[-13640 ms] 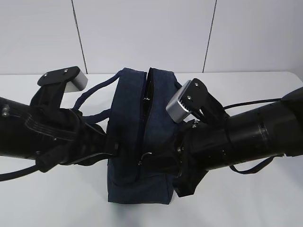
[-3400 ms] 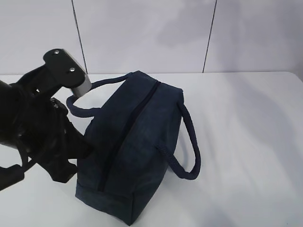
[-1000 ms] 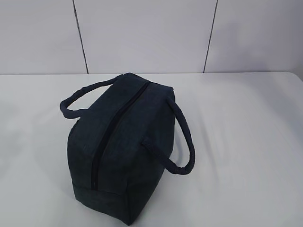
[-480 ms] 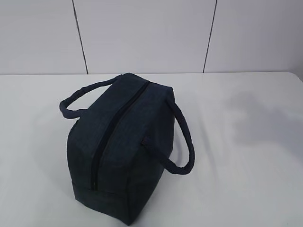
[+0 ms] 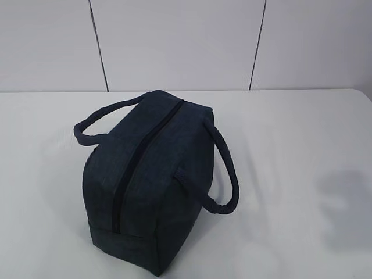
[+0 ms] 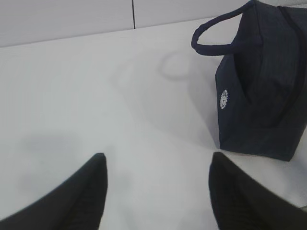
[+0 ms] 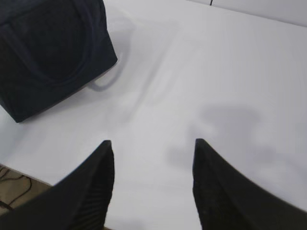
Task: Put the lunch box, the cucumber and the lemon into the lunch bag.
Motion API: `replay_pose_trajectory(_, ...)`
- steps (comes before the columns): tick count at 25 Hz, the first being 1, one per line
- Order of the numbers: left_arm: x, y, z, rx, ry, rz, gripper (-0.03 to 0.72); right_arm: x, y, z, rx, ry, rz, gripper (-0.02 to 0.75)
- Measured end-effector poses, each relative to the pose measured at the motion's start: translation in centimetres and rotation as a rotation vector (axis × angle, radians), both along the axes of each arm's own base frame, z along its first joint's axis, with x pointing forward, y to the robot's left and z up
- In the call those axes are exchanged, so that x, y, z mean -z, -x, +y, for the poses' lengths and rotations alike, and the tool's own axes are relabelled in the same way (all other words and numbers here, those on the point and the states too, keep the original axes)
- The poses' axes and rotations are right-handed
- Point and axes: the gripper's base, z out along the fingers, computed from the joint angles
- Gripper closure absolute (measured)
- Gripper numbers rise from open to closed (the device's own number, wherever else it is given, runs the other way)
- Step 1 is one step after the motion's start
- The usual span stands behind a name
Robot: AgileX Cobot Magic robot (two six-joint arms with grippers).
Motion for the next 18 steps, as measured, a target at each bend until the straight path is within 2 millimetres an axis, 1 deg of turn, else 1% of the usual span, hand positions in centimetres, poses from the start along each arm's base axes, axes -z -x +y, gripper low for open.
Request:
replay_pose_trajectory(3, 0.4, -0.1, -0.1, 0.004, 0.000, 0.021, 0.232, 1.0, 1.9, -0.6, 0.039, -0.027, -0.066, 0.355)
replay_pose_trajectory(5, 0.9, -0.3, -0.1, 0.005, -0.001, 0.036, 0.236, 1.3, 2.9, -1.1, 0.070, -0.014, -0.116, 0.355)
replay_pose_trajectory(7, 1.0, -0.3, -0.2, 0.008, 0.001, 0.039, 0.239, 1.6, 3.6, -1.6, 0.097, -0.002, -0.154, 0.355)
replay_pose_trajectory(14, 1.1, -0.4, -0.2, 0.006, -0.001, 0.041, 0.244, 2.5, 3.5, -2.1, 0.146, 0.034, -0.122, 0.355)
replay_pose_trajectory(18, 1.1, -0.4, -0.2, 0.003, -0.005, 0.039, 0.244, 3.4, 3.3, -2.2, 0.162, 0.061, -0.062, 0.355)
